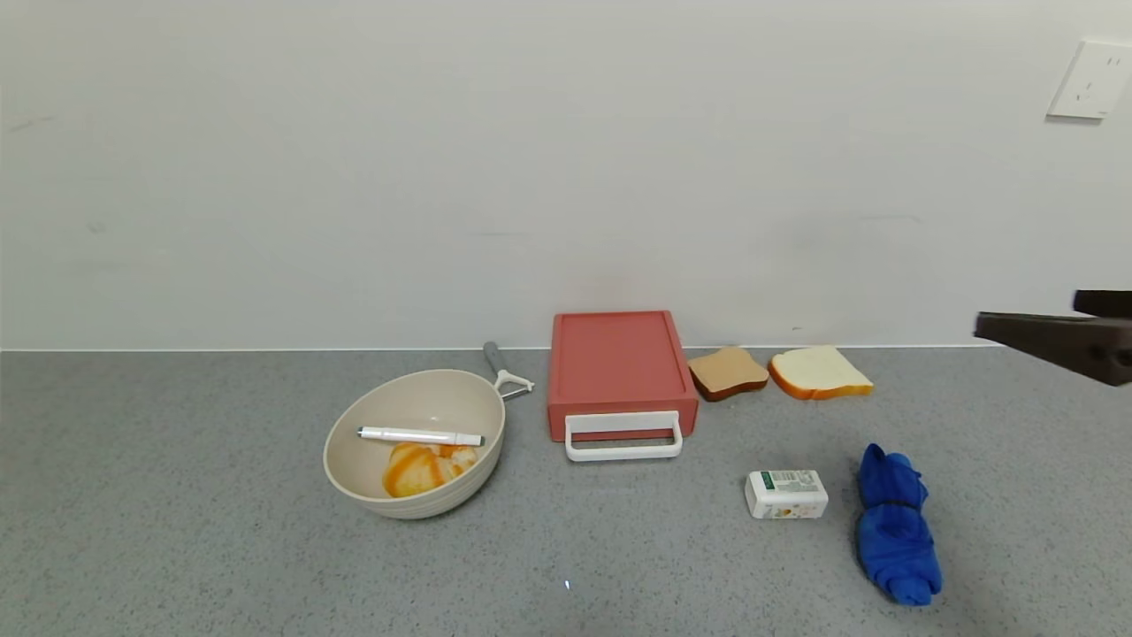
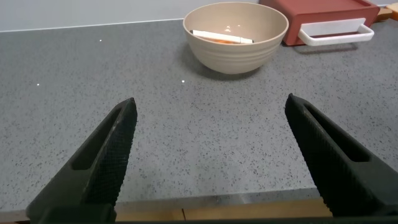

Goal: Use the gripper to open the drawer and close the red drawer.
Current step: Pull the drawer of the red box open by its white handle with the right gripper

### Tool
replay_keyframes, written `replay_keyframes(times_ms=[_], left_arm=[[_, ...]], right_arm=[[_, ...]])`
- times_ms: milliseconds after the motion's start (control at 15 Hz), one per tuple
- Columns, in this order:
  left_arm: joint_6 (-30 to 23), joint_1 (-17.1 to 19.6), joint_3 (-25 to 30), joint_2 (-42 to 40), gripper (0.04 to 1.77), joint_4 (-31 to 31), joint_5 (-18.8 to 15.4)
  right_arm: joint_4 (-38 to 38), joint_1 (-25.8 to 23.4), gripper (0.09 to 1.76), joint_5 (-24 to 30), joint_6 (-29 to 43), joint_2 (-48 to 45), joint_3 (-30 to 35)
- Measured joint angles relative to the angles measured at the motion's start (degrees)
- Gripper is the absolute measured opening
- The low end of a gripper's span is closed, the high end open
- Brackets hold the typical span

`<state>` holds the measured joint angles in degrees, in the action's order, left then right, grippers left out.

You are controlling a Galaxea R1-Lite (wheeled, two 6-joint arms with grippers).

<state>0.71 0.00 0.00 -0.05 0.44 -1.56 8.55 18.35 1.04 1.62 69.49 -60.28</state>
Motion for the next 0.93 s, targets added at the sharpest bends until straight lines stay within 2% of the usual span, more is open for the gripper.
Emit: replay_keyframes(times_ms=[400, 933], left_arm=[[0.0, 0.0, 0.0, 0.0, 1.72, 0.0, 0.0], [-0.02, 0.0, 0.0, 0.0, 1.72, 0.0, -0.01]], right_arm=[[1.07, 6.49, 1.71, 0.01, 0.9, 20.39, -14.85], [13.69, 14.77, 1.71, -0.24, 8.46, 38.06, -33.73]])
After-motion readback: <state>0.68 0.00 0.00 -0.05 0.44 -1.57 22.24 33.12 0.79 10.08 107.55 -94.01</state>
